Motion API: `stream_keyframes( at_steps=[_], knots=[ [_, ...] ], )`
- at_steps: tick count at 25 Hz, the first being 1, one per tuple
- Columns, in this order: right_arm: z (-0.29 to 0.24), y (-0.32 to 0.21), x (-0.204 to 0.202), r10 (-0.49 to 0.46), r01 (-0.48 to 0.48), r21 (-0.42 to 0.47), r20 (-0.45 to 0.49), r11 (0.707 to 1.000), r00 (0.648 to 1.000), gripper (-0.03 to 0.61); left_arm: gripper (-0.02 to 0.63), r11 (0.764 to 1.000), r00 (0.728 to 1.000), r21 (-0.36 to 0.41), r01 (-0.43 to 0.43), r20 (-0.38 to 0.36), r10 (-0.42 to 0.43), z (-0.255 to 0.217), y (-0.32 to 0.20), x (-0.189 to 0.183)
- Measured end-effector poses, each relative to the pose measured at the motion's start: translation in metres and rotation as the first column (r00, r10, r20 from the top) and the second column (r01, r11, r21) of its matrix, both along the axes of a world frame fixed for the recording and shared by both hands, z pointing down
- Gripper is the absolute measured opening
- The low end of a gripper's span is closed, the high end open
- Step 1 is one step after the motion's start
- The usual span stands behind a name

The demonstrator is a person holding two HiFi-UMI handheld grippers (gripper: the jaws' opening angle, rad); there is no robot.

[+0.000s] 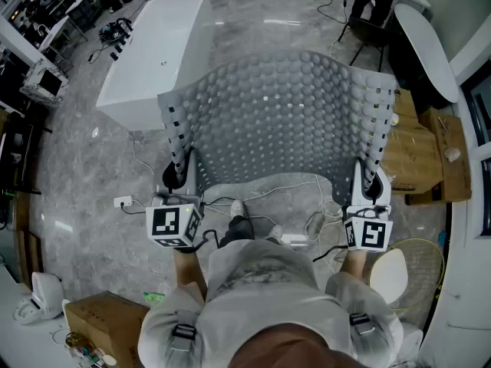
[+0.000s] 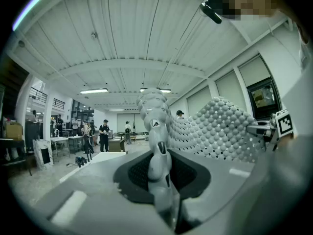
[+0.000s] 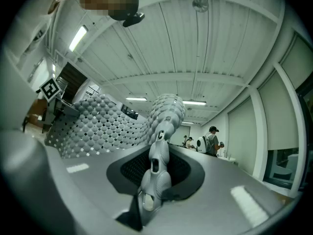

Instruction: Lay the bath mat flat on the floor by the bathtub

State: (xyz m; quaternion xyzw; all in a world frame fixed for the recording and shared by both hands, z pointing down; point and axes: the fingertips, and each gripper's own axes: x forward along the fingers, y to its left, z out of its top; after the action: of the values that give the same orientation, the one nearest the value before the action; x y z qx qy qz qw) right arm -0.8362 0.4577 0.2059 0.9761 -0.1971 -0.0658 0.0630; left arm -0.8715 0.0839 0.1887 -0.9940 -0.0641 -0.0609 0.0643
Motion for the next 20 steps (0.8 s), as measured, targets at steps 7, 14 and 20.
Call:
stream_keyframes(
  at_steps=[7, 14, 20],
  knots=[
    [0.005, 0.004, -0.004, -0.028, 0.028, -0.008, 0.012, 1.0, 1.0, 0.064, 0.063, 1.0, 1.0, -0.013, 0.006, 0.02, -0.006, 0.013, 0.019, -0.003],
    [0.011, -0.015, 0.032, -0.038, 0.038, 0.013, 0.031, 0.999, 0.999, 0.064, 0.063, 1.0, 1.0, -0.021, 0.021, 0.023, -0.021, 0.022, 0.001, 0.023],
    [0.02, -0.062, 0.108, -0.024, 0.025, -0.019, 0.049, 1.0, 0.999, 0.064, 0.063, 1.0, 0.999, -0.019, 0.001, 0.037, 0.0, 0.036, -0.027, 0.099]
  ],
)
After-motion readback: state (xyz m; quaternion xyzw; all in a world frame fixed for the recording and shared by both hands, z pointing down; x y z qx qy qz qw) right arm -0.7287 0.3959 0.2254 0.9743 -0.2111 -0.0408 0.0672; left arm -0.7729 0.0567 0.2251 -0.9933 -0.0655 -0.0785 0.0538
